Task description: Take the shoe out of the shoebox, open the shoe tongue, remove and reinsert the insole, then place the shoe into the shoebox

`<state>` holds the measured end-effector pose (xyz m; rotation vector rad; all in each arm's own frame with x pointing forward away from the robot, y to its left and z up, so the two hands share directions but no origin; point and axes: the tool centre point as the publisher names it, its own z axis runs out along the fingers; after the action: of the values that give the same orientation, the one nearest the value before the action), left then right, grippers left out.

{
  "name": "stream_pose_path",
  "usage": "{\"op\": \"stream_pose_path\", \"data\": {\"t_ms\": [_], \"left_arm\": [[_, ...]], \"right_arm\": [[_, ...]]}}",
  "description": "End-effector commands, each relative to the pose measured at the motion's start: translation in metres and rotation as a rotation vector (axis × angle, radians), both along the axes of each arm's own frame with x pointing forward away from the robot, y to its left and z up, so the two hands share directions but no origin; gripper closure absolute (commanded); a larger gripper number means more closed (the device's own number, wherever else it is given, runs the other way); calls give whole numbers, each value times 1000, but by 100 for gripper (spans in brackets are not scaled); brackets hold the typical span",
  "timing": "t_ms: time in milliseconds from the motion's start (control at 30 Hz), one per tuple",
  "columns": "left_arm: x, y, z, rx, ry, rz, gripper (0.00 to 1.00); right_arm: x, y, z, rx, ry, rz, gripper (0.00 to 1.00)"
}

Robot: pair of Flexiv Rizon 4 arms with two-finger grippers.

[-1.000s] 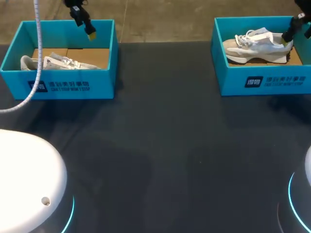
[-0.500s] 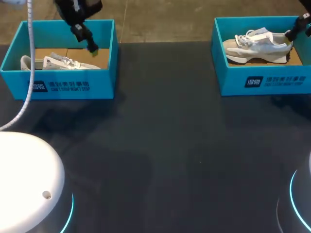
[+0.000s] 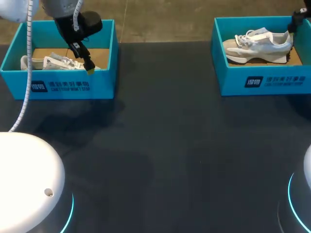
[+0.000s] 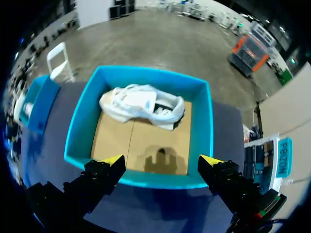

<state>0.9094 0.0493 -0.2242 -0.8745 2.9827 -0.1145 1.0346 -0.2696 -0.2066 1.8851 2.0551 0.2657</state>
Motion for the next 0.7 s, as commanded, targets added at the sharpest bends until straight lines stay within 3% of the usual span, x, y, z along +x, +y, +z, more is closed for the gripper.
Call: {"op": "stream_pose_path", "data": {"t_ms": [33,300,700], "left_arm": [[-1,2,0,-2,-3,-1,0],[-1,2,0,-2,-3,-1,0],[-1,2,0,-2,-3,-1,0]], "right_arm": [[49,3,-6,-33,41,-61,0],[98,-1,-24,-54,85,-78,0],[100,-3,-26,-59,93,-73,0]]}}
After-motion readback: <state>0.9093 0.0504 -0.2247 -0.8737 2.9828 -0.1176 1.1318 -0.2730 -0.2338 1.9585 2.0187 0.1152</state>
